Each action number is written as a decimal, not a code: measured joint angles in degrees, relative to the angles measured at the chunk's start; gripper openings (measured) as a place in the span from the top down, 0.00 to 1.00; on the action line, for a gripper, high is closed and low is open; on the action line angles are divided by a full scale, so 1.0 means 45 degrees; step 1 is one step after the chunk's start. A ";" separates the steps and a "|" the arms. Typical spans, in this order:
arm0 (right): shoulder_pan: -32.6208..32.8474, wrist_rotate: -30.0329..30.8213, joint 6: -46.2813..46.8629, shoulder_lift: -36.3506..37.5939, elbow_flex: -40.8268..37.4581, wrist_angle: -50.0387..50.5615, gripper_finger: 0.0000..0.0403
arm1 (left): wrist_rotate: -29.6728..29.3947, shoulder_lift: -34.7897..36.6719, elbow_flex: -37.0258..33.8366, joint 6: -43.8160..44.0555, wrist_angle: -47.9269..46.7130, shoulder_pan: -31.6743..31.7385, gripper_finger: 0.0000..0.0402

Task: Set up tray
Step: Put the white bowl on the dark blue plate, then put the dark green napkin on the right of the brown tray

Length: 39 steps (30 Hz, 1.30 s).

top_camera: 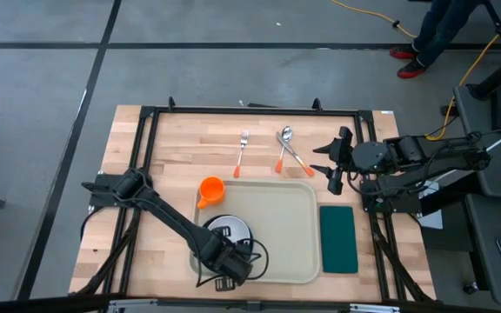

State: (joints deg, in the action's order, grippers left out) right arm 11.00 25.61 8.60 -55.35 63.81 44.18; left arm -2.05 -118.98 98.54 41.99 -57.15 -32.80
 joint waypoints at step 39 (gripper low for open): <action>-0.0005 -0.0080 0.1886 0.0000 0.0000 0.2943 0.45 | -0.0341 0.2811 -0.0004 0.2886 -0.1609 0.0742 0.58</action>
State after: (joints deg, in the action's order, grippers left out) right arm 10.98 25.25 17.09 -55.35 63.81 57.42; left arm -3.58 -106.34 98.52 54.97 -64.39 -29.46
